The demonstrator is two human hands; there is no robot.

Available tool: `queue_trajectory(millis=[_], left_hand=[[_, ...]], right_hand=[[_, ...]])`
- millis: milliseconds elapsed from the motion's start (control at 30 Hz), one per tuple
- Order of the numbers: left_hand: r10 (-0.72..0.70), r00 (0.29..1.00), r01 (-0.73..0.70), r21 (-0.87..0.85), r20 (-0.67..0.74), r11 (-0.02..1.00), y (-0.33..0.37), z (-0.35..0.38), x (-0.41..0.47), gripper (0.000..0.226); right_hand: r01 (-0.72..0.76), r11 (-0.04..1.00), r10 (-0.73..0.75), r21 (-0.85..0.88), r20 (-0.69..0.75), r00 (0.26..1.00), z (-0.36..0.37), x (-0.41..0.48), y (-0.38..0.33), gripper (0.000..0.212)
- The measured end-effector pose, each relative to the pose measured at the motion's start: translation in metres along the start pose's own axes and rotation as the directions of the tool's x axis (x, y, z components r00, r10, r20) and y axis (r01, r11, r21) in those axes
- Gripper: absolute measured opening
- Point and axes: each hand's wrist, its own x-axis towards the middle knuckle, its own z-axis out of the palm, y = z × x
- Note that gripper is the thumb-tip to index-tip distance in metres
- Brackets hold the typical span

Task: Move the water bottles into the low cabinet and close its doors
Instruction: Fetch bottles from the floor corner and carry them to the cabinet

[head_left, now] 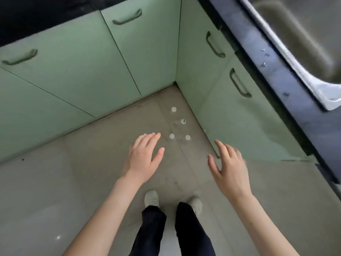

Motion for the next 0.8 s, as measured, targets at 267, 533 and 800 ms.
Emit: queue_trajectory(millis=[267,533,800], left_hand=[[0.09,0.994,-0.088,0.022,-0.056,0.996,-0.13,0.26,0.075,0.06],[0.045,0.998,-0.043,0.038,-0.042,0.998,-0.245,0.487,0.133,0.072],[-0.024,0.997,0.019,-0.06,-0.077,0.998,-0.275,0.537,0.181,0.093]], right_hand=[[0.04,0.999,-0.038,-0.031,0.069,0.997,0.281,0.025,0.115,0.058],[0.069,0.996,-0.064,-0.055,0.086,0.994,0.514,0.049,0.228,0.06],[-0.022,0.997,0.02,0.077,0.02,1.0,0.574,0.077,0.261,0.064]])
